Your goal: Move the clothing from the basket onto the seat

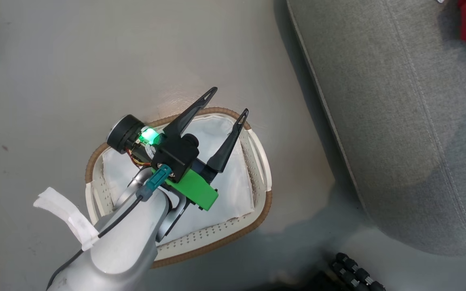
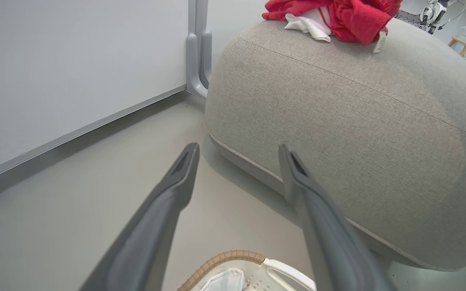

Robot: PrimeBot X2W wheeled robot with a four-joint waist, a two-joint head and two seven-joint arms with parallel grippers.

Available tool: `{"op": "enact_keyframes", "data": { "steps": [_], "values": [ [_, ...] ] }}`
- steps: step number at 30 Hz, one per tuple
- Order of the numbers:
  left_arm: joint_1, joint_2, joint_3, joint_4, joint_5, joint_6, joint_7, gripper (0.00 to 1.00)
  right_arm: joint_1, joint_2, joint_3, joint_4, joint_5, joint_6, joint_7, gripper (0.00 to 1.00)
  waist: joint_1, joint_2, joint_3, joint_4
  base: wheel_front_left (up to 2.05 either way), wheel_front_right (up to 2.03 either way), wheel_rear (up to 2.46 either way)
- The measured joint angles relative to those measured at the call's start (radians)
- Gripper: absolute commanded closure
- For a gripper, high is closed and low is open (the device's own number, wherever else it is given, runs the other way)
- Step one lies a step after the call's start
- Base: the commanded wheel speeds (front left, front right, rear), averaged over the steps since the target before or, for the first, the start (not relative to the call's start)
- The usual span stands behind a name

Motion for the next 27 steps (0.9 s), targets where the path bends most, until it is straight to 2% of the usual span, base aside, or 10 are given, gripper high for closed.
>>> {"op": "enact_keyframes", "data": {
  "steps": [2, 4, 5, 6, 7, 8, 9, 22, 27],
  "values": [
    [0.000, 0.000, 0.002, 0.002, 0.000, 0.000, 0.000, 0.00, 0.026, 0.016, -0.011, 0.002, -0.007, 0.000, 0.000, 1.00, 0.0000, 0.0000, 0.008, 0.010, 0.00, 0.00, 0.00],
    [0.003, 0.000, 0.004, 0.005, 0.000, 0.000, 0.000, 0.00, 0.053, 0.039, -0.013, 0.002, -0.009, 0.000, 0.000, 0.65, 0.0000, 0.0000, 0.007, 0.014, 0.00, 0.00, 0.00],
    [0.006, 0.000, 0.005, 0.007, -0.001, 0.000, 0.000, 0.00, 0.066, 0.049, -0.014, -0.002, -0.011, 0.000, 0.000, 0.57, 0.0000, 0.0000, 0.004, 0.014, 0.00, 0.00, 0.00],
    [0.008, -0.002, 0.005, 0.007, -0.002, 0.000, 0.000, 0.00, 0.077, 0.053, -0.016, -0.004, -0.012, 0.000, 0.000, 0.53, -0.0001, 0.0000, 0.000, 0.014, 0.00, 0.00, 0.00],
    [0.012, -0.002, 0.005, 0.008, -0.003, 0.000, 0.000, 0.00, 0.086, 0.056, -0.016, -0.009, -0.014, 0.000, 0.000, 0.12, 0.0000, 0.0000, -0.005, 0.012, 0.00, 0.00, 0.00],
    [0.014, -0.003, 0.005, 0.008, -0.004, 0.000, 0.000, 0.00, 0.093, 0.060, -0.016, -0.015, -0.017, 0.000, 0.000, 0.04, -0.0001, 0.0000, -0.010, 0.011, 0.00, 0.00, 0.00],
    [0.017, -0.004, 0.006, 0.008, -0.008, 0.000, 0.000, 0.00, 0.103, 0.067, -0.014, -0.023, -0.019, 0.000, 0.000, 0.00, -0.0001, 0.0000, -0.018, 0.008, 0.00, 0.00, 0.00],
    [0.116, -0.049, 0.054, 0.008, -0.062, 0.000, 0.000, 0.00, 0.276, 0.117, 0.055, -0.140, -0.042, 0.000, 0.000, 0.00, -0.0002, 0.0000, -0.183, 0.000, 0.00, 0.00, 0.00],
    [0.162, -0.074, 0.124, 0.003, -0.077, 0.000, 0.000, 0.00, 0.297, 0.119, 0.108, -0.156, -0.041, 0.000, 0.000, 0.00, -0.0003, 0.0000, -0.280, 0.009, 0.00, 0.00, 0.00]
  ]
}}
